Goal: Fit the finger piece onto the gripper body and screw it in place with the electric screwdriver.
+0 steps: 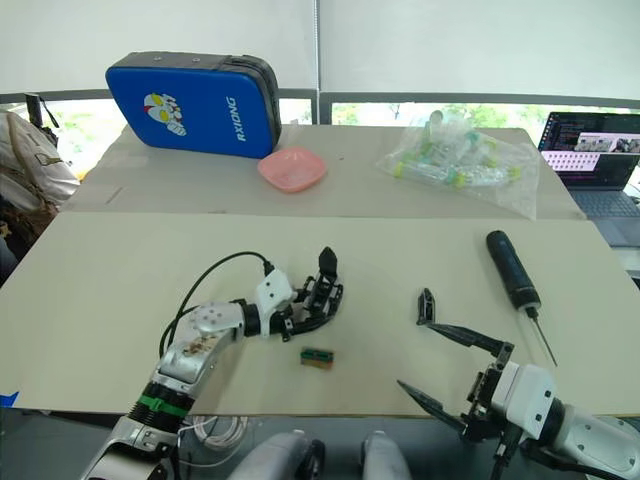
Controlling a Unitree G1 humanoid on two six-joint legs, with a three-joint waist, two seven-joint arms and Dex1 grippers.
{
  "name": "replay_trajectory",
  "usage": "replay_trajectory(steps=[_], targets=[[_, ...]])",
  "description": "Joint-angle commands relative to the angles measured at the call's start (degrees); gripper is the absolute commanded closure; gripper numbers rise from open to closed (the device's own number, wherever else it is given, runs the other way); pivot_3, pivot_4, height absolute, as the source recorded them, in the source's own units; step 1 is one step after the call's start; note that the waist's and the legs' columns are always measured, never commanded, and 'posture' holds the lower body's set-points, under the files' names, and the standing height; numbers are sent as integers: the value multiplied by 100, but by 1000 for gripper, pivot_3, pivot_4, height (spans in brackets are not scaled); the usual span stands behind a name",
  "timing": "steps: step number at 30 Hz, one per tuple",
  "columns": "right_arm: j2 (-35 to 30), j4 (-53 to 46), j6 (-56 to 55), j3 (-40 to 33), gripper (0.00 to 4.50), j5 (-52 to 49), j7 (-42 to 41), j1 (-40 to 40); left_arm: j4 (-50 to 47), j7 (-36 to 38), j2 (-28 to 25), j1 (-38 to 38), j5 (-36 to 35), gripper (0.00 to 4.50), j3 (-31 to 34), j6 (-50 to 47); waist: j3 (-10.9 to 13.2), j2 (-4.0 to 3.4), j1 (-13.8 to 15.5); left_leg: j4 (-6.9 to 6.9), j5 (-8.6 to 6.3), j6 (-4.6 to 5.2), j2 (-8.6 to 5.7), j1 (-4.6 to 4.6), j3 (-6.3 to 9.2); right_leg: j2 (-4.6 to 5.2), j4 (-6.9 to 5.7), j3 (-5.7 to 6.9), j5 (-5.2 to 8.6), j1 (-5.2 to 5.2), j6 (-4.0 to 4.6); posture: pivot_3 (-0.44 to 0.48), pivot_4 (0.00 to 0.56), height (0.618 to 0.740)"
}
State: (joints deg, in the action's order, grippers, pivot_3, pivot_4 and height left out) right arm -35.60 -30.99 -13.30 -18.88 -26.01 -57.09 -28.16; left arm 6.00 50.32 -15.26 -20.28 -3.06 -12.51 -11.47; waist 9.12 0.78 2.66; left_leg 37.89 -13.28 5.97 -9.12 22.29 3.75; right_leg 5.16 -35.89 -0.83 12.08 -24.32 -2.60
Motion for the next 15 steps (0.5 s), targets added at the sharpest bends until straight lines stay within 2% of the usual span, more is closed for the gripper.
replay_trajectory(steps=[1, 12, 13, 14, 15], targets=[[8, -221, -104, -36, 0, -26, 68, -3, -54, 1, 54, -51, -148, 2217, -59, 67, 0, -1, 0, 0, 1, -1, 0, -2, 0, 0, -3, 0, 0, 1, 0, 0, 150, 740], [-26, -352, -29, -61, 0, -42, 154, -52, -95, 272, -207, -60, -334, 2217, -110, -376, -3, -4, -15, 0, 1, -2, 1, -9, 0, -1, -5, 0, 0, 5, 0, 0, 150, 740], [-15, -393, -25, -82, 0, -54, 169, -91, -128, 313, -250, -36, -431, 1179, -54, -482, -3, -4, -19, 0, 1, -2, 1, -9, 0, -1, -5, 0, 1, 4, 0, 0, 150, 740], [36, -469, -73, -105, 0, -141, 189, -107, -135, 316, -304, -10, -451, 927, -9, -414, -3, -5, -34, 0, 1, -2, 1, -9, 0, -1, -6, 0, 1, 4, 0, 0, 150, 740], [73, -524, -109, -120, 0, -205, 203, -118, -142, 319, -344, 9, -463, 465, 19, -361, -3, -5, -40, 0, 1, -2, 1, -8, 0, -2, -6, -1, 1, 1, 0, 0, 150, 740]])
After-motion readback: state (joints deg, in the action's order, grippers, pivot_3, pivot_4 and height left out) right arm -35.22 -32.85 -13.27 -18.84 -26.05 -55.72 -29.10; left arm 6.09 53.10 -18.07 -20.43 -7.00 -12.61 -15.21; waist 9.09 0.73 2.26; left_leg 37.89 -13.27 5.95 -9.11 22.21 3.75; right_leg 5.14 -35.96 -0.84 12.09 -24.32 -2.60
